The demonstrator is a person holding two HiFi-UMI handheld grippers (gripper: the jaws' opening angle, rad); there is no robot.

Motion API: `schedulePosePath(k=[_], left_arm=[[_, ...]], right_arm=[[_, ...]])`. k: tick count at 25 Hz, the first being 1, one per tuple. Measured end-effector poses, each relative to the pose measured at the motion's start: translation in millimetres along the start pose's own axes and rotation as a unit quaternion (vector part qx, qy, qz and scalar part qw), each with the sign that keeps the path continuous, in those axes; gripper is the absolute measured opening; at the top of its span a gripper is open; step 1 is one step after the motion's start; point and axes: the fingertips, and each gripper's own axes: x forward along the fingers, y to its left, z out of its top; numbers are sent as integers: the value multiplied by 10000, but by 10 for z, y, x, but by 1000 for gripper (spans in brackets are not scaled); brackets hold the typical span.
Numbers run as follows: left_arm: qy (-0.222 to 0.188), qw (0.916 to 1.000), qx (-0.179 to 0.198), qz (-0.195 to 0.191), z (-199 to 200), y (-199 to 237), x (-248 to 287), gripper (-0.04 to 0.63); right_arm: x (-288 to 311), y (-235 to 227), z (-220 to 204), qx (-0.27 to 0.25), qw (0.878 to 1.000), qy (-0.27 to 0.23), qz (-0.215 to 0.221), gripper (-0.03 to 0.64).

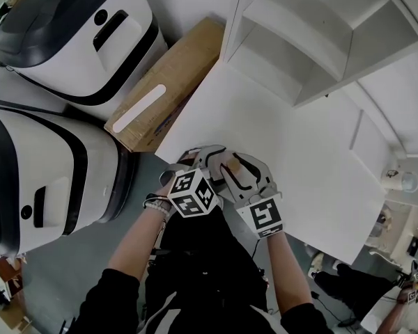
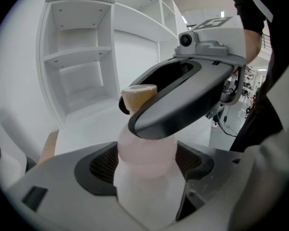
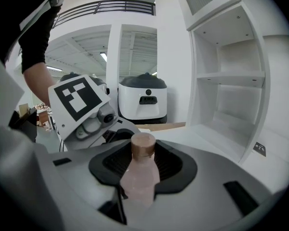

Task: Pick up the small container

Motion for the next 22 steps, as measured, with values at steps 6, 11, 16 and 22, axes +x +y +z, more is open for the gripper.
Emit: schedulePosePath(k=[6, 11, 16, 22], left_arm=[[-24, 9998, -123, -157, 226, -69, -215, 367], [-159, 9999, 30, -24, 431, -87, -437, 367], [-263, 9994, 116, 198, 624, -65, -668, 367], [-271, 9979, 281, 517, 848, -26, -964, 367]], right_arm=[[-173, 39, 266, 62, 9998, -187, 7, 147], [-343, 90, 523, -90, 9994, -318, 36, 147], [-472, 157, 806, -364, 9981, -498, 58, 147], [-628, 233, 1163, -564, 9952, -792, 76, 147]])
